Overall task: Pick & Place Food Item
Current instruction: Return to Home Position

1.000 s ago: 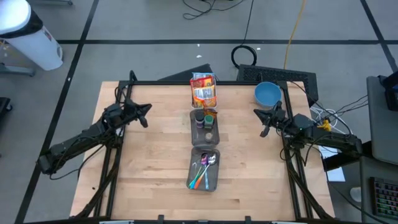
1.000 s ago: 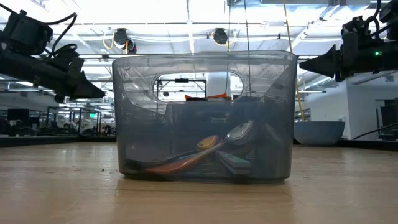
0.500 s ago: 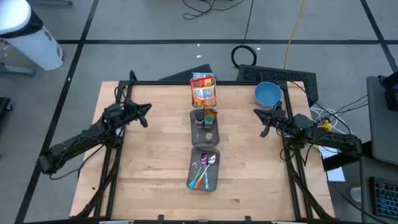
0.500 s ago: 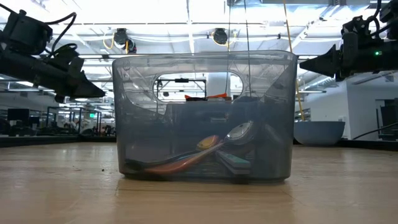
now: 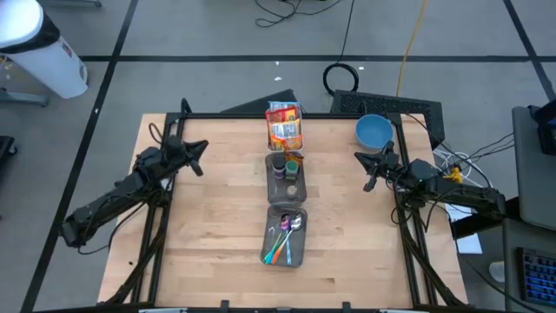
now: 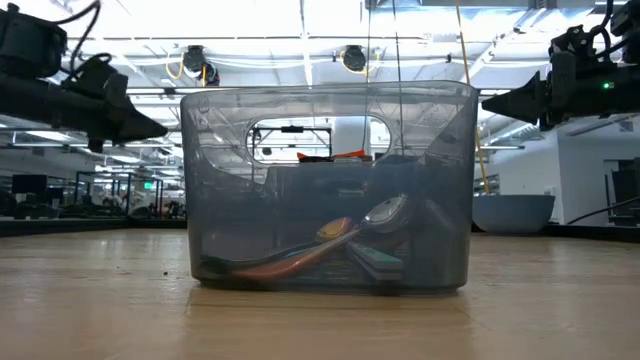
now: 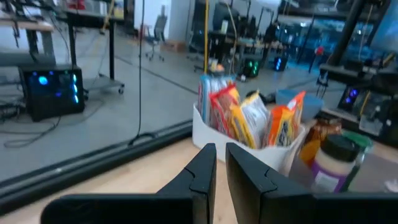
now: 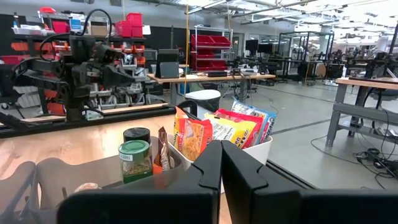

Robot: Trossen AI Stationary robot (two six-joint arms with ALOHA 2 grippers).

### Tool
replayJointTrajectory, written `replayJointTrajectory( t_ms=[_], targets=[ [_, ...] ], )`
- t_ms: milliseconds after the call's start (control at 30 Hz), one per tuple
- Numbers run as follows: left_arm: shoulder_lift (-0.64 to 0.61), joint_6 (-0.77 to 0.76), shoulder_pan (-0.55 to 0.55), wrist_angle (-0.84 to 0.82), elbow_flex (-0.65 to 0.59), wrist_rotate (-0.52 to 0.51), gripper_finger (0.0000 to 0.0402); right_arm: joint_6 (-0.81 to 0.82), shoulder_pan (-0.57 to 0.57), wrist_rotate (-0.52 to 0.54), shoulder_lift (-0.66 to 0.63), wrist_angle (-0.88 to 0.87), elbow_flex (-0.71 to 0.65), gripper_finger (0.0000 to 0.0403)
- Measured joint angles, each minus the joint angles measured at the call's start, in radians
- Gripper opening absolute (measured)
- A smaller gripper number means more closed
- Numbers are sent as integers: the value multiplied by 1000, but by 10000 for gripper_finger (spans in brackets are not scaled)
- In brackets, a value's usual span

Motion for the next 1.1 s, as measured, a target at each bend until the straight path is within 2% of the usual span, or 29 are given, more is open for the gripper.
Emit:
replayJointTrajectory(
  t_ms=[200,1100],
  targets=[
    [-58,0,21,10,0,0,42,0,0,0,0,0,0,0],
    [-58,0,21,23,1,-1,42,0,0,0,0,1,0,0]
  ],
)
